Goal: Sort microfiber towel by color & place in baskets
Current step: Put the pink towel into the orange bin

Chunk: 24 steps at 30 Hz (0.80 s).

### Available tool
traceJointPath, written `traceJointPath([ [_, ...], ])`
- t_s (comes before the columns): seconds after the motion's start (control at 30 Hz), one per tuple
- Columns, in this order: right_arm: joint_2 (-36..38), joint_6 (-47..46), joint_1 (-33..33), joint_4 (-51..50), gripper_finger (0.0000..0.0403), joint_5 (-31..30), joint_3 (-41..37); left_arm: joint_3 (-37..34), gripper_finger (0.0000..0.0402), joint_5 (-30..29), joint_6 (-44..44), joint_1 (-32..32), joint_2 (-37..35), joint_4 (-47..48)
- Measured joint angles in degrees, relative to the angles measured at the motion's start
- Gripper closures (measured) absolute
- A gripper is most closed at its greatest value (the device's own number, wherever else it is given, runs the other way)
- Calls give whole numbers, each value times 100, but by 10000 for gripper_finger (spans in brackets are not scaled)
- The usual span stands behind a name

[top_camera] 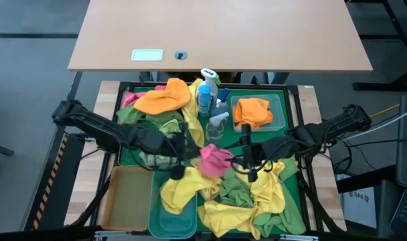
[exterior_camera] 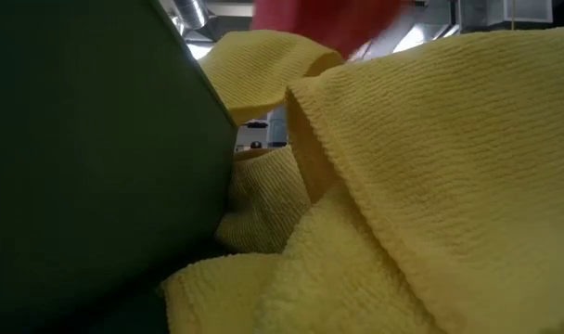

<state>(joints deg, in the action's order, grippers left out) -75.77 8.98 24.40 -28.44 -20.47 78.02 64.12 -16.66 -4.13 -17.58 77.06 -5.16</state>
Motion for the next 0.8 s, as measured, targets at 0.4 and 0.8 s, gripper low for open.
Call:
traceJointPath([
  [0.4, 141, -551, -2, -1311, 233, 59, 0, 2, 394, 1467, -2534, -39, -2003, 2092],
  [0.8, 130, -1043, -7, -1721, 233, 606, -2, 2, 392, 2664, -5108, -987, -2686, 4804],
])
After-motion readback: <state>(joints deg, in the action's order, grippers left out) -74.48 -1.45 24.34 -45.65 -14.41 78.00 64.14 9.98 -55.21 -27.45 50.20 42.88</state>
